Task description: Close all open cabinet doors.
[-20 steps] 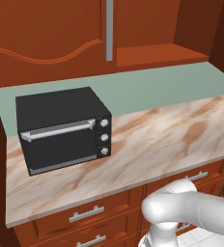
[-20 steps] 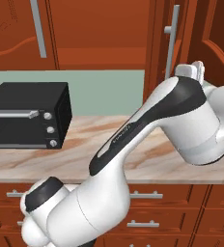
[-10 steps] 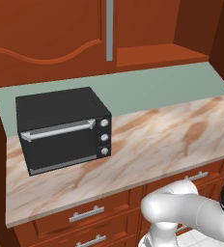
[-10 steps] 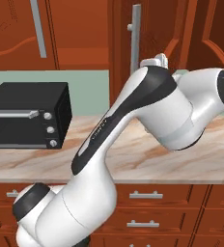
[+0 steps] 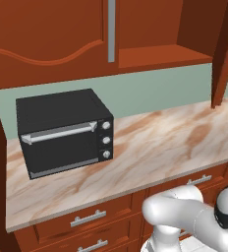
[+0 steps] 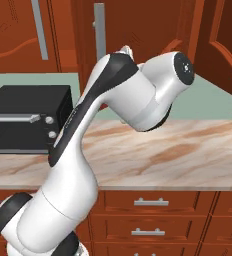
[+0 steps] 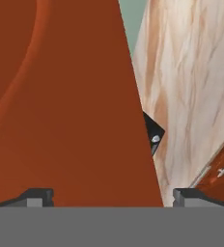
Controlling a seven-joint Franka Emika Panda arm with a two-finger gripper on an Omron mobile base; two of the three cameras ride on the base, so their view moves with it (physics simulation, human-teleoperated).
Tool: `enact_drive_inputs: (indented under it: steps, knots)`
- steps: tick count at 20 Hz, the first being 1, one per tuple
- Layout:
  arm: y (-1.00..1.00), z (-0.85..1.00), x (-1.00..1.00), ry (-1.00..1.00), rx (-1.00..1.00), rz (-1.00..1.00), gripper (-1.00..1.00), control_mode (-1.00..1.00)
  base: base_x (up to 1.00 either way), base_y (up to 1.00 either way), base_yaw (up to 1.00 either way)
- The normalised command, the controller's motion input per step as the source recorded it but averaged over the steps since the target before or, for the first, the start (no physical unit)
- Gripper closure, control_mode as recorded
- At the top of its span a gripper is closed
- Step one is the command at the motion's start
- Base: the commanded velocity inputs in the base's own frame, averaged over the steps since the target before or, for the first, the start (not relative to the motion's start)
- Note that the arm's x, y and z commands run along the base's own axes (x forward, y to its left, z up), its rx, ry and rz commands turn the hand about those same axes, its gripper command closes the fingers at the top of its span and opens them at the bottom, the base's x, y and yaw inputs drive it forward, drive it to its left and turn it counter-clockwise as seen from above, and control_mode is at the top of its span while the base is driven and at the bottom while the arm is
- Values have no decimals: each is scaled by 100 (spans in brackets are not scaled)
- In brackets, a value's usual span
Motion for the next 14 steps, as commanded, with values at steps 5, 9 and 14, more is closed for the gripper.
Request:
enact_drive_inputs:
  steps: [5,9,14]
  knots:
    - [77,1,55,-4,0,2,-100,-100,0,0,0]
    - [72,0,63,-3,0,0,-100,-100,0,0,0]
    - [60,0,73,-1,0,0,-100,-100,0,0,0]
